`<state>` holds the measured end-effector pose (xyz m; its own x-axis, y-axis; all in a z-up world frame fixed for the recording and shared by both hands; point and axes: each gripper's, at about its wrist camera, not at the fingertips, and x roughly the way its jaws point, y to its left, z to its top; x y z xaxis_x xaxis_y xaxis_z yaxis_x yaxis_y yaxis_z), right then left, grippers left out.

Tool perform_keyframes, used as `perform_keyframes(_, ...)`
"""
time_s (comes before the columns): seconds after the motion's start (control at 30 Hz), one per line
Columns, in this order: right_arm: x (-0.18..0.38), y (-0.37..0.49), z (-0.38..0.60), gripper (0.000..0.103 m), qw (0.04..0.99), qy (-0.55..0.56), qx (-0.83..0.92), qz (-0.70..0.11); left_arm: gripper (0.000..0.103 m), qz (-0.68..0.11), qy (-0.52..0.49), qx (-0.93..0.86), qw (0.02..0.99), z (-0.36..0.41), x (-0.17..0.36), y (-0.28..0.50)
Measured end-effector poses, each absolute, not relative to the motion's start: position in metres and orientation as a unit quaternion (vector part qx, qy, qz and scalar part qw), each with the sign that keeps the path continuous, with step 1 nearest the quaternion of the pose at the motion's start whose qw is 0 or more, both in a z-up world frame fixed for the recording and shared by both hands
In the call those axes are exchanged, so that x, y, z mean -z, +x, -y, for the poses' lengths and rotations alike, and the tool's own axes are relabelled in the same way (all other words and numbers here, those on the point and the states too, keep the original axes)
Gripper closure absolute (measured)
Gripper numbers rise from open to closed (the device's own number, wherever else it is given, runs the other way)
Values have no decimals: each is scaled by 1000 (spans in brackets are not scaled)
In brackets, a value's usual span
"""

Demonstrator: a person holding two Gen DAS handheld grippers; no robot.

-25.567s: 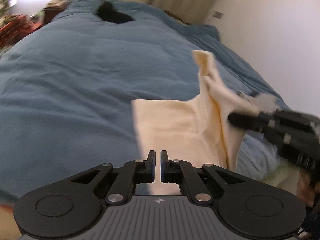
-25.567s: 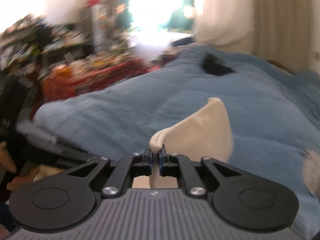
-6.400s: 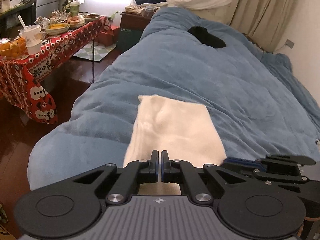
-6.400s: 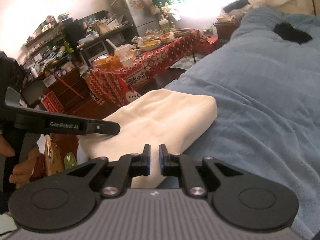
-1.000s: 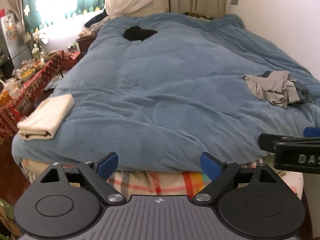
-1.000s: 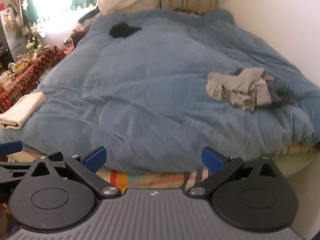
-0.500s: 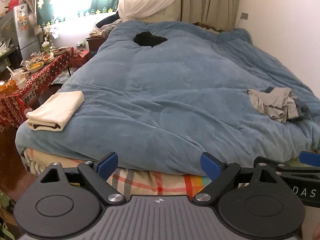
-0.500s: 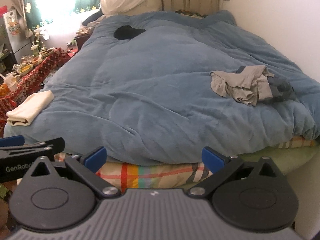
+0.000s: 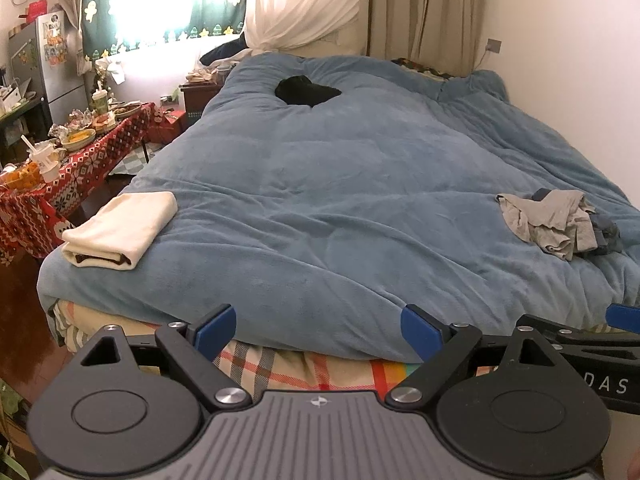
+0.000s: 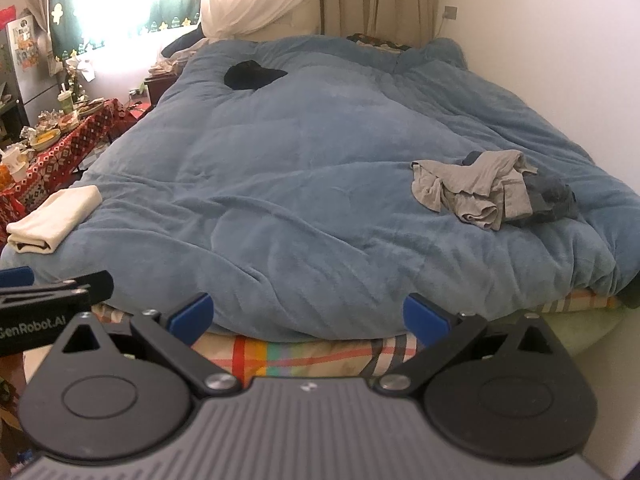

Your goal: Fold clothes

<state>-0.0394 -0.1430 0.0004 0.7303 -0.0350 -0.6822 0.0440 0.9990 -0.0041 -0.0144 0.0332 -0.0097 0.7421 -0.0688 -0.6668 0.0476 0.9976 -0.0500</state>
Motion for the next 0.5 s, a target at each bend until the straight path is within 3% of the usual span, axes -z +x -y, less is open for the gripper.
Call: perform_keyframes(0.5, 3, -36, 147, 1, 927, 12, 20, -374, 13, -364, -14, 36, 931, -33, 13, -13)
